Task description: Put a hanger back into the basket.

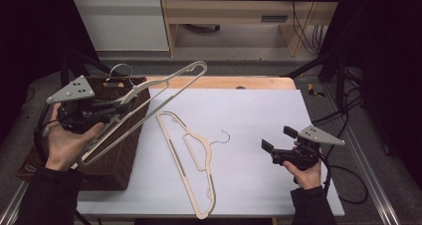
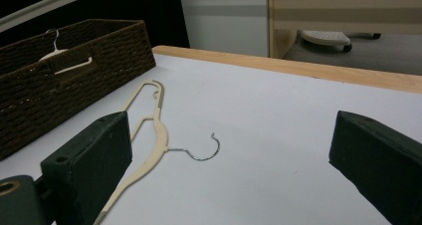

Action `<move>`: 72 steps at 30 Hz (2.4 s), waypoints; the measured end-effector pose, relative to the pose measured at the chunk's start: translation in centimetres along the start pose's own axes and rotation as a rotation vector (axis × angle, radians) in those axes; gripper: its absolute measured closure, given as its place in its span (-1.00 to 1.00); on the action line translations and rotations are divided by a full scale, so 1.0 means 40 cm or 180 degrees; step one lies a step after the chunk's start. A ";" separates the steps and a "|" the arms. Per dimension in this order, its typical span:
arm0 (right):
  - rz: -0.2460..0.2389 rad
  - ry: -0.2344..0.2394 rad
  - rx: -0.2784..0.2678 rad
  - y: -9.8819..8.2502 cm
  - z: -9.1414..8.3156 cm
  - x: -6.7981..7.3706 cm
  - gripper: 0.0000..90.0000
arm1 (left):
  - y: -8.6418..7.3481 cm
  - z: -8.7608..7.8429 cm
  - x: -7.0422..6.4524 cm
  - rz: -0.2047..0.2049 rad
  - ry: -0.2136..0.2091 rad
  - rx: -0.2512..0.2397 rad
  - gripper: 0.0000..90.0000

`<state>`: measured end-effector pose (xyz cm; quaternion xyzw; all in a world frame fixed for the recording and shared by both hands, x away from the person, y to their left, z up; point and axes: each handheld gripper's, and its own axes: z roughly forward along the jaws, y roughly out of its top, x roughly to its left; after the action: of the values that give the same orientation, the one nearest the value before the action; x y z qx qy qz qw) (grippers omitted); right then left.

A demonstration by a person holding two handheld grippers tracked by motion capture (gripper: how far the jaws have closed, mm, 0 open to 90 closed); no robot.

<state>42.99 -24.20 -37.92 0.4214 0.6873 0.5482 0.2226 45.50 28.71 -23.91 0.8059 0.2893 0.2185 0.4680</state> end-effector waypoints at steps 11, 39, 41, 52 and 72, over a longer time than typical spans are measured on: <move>-0.0021 -0.0040 0.0008 -0.001 0.000 -0.001 -0.93 | -0.055 -0.014 0.124 -0.0160 0.0075 0.0005 0.93; -0.0014 -0.0073 0.0065 -0.006 0.012 0.000 -0.93 | -0.251 -0.088 0.309 -0.0553 0.0519 0.0260 0.93; -0.0020 -0.0072 0.0067 -0.007 0.012 0.000 -0.93 | -0.261 -0.092 0.315 -0.0582 0.0543 0.0283 0.93; -0.0032 -0.0063 0.0097 -0.009 0.017 0.003 -0.93 | -0.328 -0.088 0.326 -0.0746 0.0567 0.0419 0.93; -0.0011 -0.0074 0.0117 -0.012 0.021 0.003 -0.93 | -0.428 0.008 0.330 -0.1091 0.0730 0.0877 0.89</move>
<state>43.41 -23.66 -38.61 0.4306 0.6953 0.5301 0.2237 50.96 44.11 -38.07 0.7712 0.5000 0.1845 0.3480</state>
